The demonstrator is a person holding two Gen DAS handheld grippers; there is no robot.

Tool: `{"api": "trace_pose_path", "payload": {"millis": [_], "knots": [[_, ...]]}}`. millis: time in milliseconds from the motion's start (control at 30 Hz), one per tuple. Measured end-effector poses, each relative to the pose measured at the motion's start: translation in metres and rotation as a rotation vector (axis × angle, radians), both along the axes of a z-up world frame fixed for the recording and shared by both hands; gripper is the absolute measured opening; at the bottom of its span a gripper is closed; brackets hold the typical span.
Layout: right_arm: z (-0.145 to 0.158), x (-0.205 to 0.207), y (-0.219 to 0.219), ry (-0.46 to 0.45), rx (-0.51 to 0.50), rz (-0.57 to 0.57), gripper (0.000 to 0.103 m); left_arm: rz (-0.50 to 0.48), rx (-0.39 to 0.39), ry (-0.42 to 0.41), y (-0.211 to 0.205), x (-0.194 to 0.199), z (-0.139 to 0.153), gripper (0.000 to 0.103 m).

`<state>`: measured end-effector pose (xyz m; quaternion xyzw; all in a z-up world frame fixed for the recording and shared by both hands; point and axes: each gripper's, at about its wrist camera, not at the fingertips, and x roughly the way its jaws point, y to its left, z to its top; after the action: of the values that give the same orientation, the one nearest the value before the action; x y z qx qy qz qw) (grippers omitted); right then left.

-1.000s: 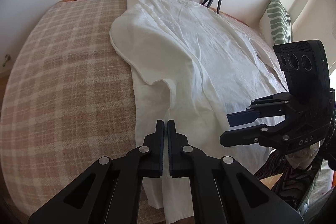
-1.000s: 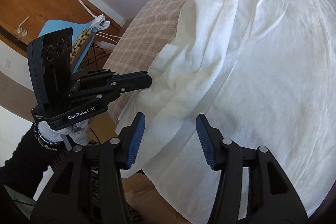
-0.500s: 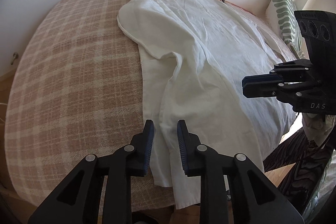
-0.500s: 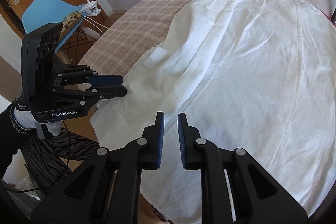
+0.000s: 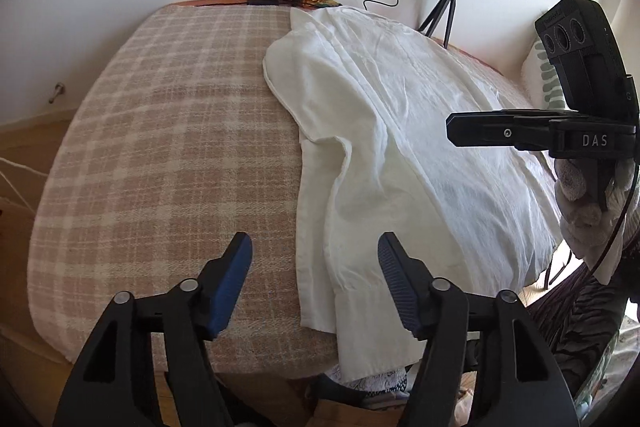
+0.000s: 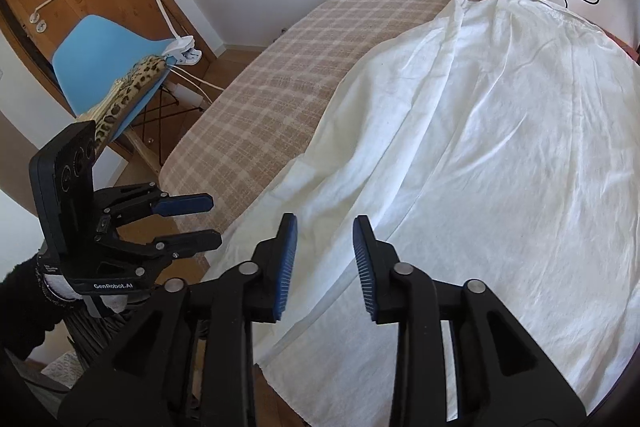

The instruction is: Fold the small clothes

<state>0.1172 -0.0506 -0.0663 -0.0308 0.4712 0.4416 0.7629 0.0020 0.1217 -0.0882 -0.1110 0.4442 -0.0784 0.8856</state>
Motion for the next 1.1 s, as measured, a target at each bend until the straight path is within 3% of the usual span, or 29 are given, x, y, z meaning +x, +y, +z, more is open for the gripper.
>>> {"api": "trace_pose_path", "payload": {"millis": [167,233,267,333,400,600,733,767,833,867,900,933,967,1000,1033,1100], "knots": [[0.026,0.045,0.041,0.036,-0.004,0.028,0.07,0.001,-0.092,0.068,0.001,0.008,-0.02,0.064],[0.024,0.063,0.068,0.067,-0.041,0.027,0.07,-0.012,-0.122,0.094,-0.002,0.01,-0.029,0.047],[0.021,0.07,0.081,0.071,-0.062,0.016,0.07,-0.004,-0.096,0.068,-0.004,0.01,-0.028,0.043],[0.012,0.084,0.108,0.072,-0.108,0.006,0.07,-0.022,-0.097,0.079,-0.005,0.012,-0.029,0.015],[0.002,0.095,0.13,0.07,-0.147,-0.018,0.07,-0.037,-0.172,0.098,-0.001,0.011,-0.031,0.006],[-0.03,0.117,0.171,0.033,-0.338,-0.063,0.07,-0.061,-0.256,0.059,0.009,-0.002,-0.023,0.004],[-0.043,0.129,0.176,0.04,-0.403,-0.084,0.067,-0.078,-0.266,0.047,0.009,-0.005,-0.022,0.004],[-0.047,0.131,0.177,0.046,-0.414,-0.087,0.064,-0.084,-0.263,0.045,0.008,-0.006,-0.022,0.004],[-0.054,0.132,0.177,0.026,-0.44,-0.093,0.045,-0.1,-0.248,0.042,0.004,-0.01,-0.024,0.004],[-0.054,0.13,0.178,-0.001,-0.444,-0.09,0.041,-0.107,-0.234,0.04,0.002,-0.012,-0.024,0.004],[-0.054,0.129,0.177,-0.025,-0.455,-0.083,0.032,-0.11,-0.215,0.035,0.0,-0.011,-0.024,0.004],[-0.054,0.13,0.176,-0.037,-0.46,-0.089,0.017,-0.105,-0.198,0.037,-0.001,-0.011,-0.023,0.007],[-0.053,0.133,0.172,-0.021,-0.446,-0.1,0.013,-0.094,-0.189,0.054,-0.001,-0.01,-0.024,0.012],[-0.052,0.137,0.166,0.012,-0.415,-0.115,0.01,-0.085,-0.188,0.079,-0.001,-0.007,-0.027,0.027],[-0.051,0.141,0.161,0.033,-0.392,-0.129,0.006,-0.074,-0.201,0.084,0.002,-0.007,-0.029,0.033],[-0.047,0.147,0.15,0.048,-0.34,-0.151,0.005,-0.064,-0.216,0.078,0.004,-0.008,-0.033,0.033]]}}
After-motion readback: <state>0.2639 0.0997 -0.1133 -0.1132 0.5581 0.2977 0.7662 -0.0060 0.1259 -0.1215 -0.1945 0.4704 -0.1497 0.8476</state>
